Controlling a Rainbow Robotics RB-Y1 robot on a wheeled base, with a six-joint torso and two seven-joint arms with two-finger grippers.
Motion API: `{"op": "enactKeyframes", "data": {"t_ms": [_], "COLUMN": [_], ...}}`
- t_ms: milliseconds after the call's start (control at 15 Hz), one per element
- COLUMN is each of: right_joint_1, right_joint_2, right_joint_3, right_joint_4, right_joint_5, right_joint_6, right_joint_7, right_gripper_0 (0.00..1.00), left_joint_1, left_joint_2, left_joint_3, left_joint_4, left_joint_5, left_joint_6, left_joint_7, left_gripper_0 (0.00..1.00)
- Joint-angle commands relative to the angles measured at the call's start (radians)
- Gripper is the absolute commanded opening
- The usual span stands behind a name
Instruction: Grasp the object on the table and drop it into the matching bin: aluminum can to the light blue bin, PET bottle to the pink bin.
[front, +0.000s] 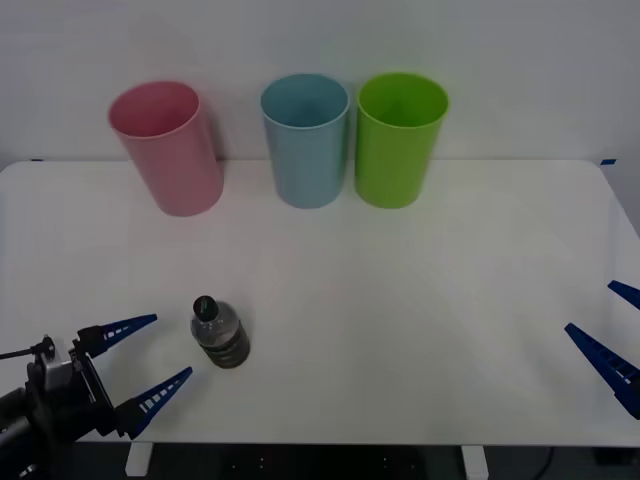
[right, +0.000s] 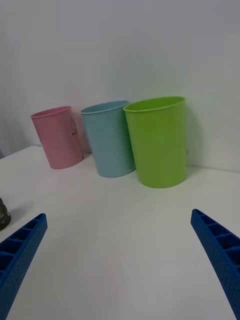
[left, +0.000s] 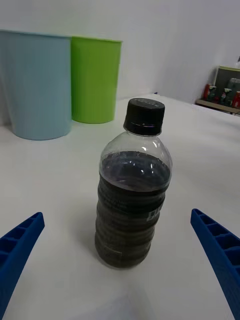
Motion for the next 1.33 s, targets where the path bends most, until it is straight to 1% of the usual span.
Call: {"op": "enactKeyframes", "data": {"t_ms": [67, 200, 533, 733, 933, 1333], "right_joint_1": [0.0, 0.0, 0.0, 0.0, 0.0, 0.0], "right_joint_2": [0.0, 0.0, 0.0, 0.0, 0.0, 0.0], "right_joint_3": [0.0, 0.0, 0.0, 0.0, 0.0, 0.0], "right_joint_4": [0.0, 0.0, 0.0, 0.0, 0.0, 0.0], "right_joint_5": [0.0, 0.0, 0.0, 0.0, 0.0, 0.0], "right_joint_6": [0.0, 0.0, 0.0, 0.0, 0.0, 0.0], "right_joint_7": [0.0, 0.0, 0.0, 0.0, 0.0, 0.0], "right_gripper_0": [1.0, 1.0, 1.0, 1.0, 1.0, 1.0], "left_joint_1": [-0.009, -0.017, -0.037, -0.04, -0.051, -0.085], "left_joint_2": [-0.056, -0.082, -0.122, -0.135, -0.135, -0.163], "left_joint_3": [0.001, 0.001, -0.001, -0.024, -0.066, -0.085], "left_joint_4": [0.0, 0.0, 0.009, 0.012, 0.012, 0.061], "left_joint_5": [-0.038, -0.06, -0.11, -0.113, -0.113, -0.115], "left_joint_6": [0.015, 0.025, 0.049, 0.069, 0.123, 0.137], "left_joint_7": [-0.028, -0.043, -0.065, -0.072, -0.085, -0.112], "left_gripper_0": [1.0, 1.0, 1.0, 1.0, 1.0, 1.0]}}
